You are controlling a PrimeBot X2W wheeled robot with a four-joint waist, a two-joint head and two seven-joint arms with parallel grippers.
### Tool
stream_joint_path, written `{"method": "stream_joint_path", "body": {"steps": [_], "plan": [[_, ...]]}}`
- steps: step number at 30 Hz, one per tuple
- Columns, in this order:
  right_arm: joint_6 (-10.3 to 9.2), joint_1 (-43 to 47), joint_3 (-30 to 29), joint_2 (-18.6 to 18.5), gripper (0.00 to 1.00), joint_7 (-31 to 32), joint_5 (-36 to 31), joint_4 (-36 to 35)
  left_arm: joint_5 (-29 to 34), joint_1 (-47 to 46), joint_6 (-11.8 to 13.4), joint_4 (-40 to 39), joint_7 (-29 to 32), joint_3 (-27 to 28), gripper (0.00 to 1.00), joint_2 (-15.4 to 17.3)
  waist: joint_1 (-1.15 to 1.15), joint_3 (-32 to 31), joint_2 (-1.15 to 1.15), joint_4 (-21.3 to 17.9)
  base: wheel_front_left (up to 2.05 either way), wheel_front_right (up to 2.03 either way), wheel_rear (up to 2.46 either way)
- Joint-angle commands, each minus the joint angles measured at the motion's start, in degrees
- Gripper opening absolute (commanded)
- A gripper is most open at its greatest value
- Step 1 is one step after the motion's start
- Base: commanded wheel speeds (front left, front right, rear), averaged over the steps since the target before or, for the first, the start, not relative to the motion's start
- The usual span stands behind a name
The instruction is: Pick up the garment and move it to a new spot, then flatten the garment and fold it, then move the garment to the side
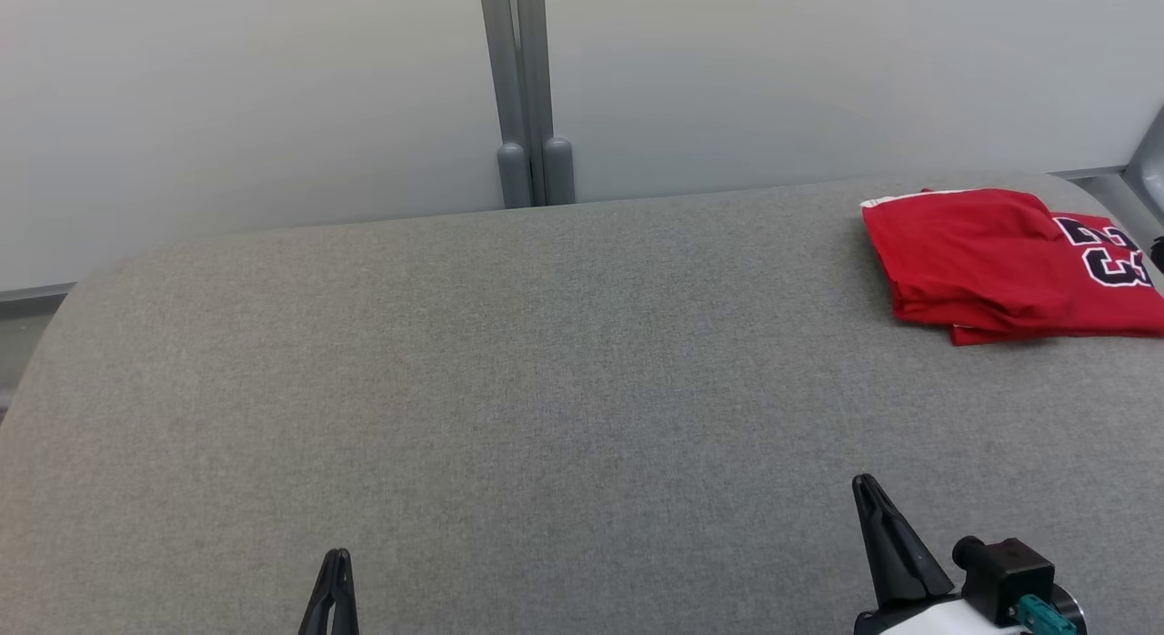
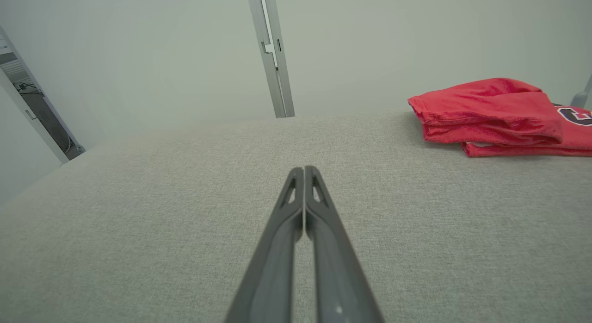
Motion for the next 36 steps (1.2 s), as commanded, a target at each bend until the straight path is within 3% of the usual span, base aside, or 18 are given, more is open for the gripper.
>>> {"method": "stream_joint_path", "body": {"steps": [1, 16, 36], "plan": [[0.00, -0.72, -0.28, -0.10, 0.00, 0.25, 2.73, -0.86, -2.91, -0.41, -0.17, -0.92, 0.41, 0.19, 0.00, 0.15, 0.00, 0.05, 0.00, 0.03, 0.00, 0.00, 0.00], [-0.01, -3.68, -2.00, -0.72, 0.00, 3.55, 19.34, 0.76, -20.27, -5.16, -2.40, 2.17, 3.58, 1.66, 0.00, 1.28, 0.00, 0.54, 0.00, 0.28, 0.00, 0.00, 0.00], [-0.01, -6.61, -4.28, -0.98, 0.00, 7.40, 36.78, 2.32, -38.44, -10.10, -4.76, 5.18, 7.27, 3.61, 0.00, 2.06, 0.00, 1.18, 0.00, 0.62, 0.00, 0.00, 0.00]]}}
